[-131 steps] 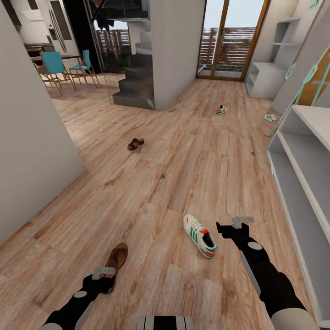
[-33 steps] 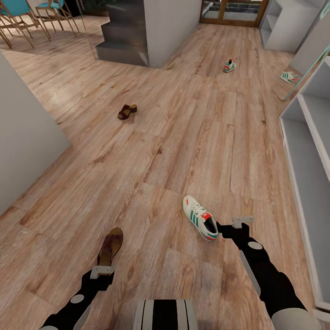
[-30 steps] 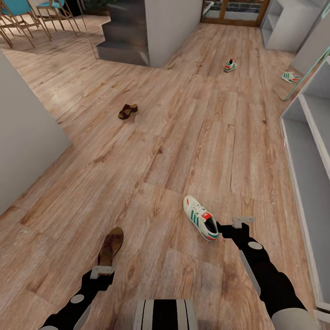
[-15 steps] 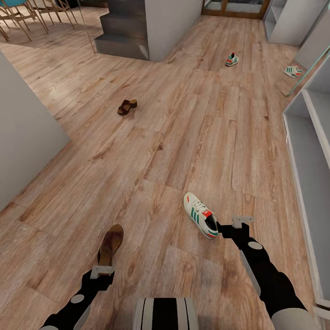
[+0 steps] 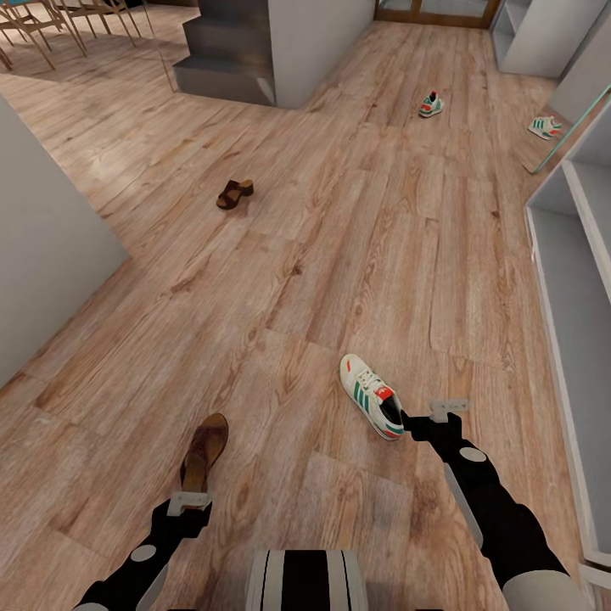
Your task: Pick up the two gym shoes and the two sandals from the corridor floor and place them onto the hallstand (shoe rack) in the corridor, making sure they are on the rack and not on the floor. Arrange them so the two gym shoes are next to each other and the two sandals are next to each other.
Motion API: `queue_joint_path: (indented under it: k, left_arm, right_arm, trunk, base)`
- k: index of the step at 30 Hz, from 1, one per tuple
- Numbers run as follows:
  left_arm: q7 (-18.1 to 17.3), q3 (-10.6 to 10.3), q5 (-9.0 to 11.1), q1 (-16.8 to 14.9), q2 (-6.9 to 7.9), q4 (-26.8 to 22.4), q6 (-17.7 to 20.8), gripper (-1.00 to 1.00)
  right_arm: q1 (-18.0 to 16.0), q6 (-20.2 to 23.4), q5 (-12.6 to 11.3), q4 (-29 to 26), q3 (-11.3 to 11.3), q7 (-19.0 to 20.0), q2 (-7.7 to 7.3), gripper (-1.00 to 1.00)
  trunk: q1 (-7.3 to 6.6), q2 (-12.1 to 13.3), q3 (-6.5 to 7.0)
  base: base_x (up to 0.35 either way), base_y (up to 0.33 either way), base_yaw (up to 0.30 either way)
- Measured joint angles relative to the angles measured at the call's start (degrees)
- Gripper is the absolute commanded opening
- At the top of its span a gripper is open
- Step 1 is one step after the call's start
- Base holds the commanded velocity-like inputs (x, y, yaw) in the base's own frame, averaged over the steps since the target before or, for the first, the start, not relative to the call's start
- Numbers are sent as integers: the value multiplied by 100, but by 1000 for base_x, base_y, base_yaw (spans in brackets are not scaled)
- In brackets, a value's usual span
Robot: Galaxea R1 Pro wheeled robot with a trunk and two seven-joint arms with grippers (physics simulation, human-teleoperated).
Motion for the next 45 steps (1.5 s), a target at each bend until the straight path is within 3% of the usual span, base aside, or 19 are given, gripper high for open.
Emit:
queue_joint_path:
  k: [25, 31, 45]
  left_arm:
    - [7, 1, 0, 1, -16, -5, -4, 100]
    - [8, 1, 0, 1, -18, -5, -4, 100]
    - [7, 1, 2, 1, -17, -5, -8, 100]
  right_arm:
    - [0, -1, 0, 0, 0, 0, -4, 100]
    - [0, 5, 0, 0, 0, 0, -9, 100]
    - [0, 3, 0, -9, 0, 0, -14, 100]
  trunk:
    - [0, 0, 0]
    - [10, -5, -120]
    - [9, -5, -138]
  base:
    - [17, 16, 0]
    - [0, 0, 0]
    - [39, 0, 0]
